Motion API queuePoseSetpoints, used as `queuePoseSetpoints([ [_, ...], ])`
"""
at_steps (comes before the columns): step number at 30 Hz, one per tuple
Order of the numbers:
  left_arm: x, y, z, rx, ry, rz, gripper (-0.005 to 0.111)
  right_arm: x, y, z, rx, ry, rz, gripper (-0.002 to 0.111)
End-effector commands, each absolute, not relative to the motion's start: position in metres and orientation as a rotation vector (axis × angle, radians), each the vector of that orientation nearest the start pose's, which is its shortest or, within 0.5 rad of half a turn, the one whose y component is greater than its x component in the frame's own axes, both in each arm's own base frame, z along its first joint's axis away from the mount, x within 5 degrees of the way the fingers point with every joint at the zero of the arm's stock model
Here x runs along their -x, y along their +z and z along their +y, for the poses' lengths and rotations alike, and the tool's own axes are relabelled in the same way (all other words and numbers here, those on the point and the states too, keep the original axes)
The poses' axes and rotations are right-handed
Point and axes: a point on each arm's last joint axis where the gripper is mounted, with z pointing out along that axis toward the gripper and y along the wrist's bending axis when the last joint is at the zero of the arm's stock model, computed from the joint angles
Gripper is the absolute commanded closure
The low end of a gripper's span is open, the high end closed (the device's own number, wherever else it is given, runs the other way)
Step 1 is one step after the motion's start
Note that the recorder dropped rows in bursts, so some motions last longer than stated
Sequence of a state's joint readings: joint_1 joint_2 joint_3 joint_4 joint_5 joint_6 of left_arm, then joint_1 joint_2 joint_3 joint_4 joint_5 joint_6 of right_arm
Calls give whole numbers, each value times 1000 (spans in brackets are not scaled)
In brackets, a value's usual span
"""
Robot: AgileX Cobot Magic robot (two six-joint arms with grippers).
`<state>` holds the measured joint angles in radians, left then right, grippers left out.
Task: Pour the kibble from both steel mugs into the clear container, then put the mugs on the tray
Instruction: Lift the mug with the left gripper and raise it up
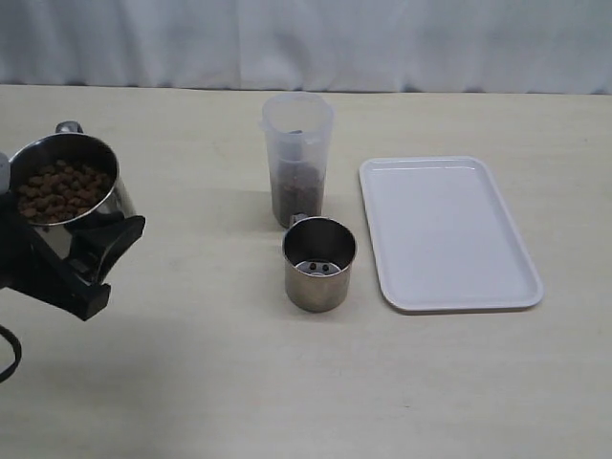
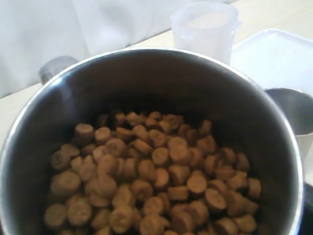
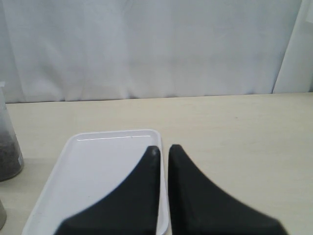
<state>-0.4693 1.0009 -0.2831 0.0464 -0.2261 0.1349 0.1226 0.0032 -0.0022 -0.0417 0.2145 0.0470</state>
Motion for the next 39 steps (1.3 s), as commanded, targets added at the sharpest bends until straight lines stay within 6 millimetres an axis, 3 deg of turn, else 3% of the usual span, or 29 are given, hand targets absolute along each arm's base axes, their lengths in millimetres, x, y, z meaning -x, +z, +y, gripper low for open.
queuePoseSetpoints([
  [1, -156, 213, -82, -636, -209, 1882, 107, -55, 194, 6, 91, 85, 1693, 104],
  [14, -157, 221, -88, -786, -254, 1890, 107, -55, 194, 6, 91, 85, 1693, 104],
  [22, -173, 241, -78, -648, -103, 1965, 107, -55, 194, 6, 91, 85, 1693, 104],
  [27, -188, 271, -71, -544, 35, 1933, 107, -55, 194, 6, 91, 85, 1693, 104],
  [30, -201, 272, -71, -510, 112, 1927, 107, -55, 194, 6, 91, 85, 1693, 104],
  [33, -224, 260, -81, -485, 229, 1958, 107, -55, 194, 6, 91, 85, 1693, 104],
  [36, -247, 261, -109, -526, 406, 1911, 107, -55, 194, 6, 91, 85, 1693, 104],
  [39, -268, 261, -133, -595, 438, 1868, 107, -55, 194, 6, 91, 85, 1693, 104],
])
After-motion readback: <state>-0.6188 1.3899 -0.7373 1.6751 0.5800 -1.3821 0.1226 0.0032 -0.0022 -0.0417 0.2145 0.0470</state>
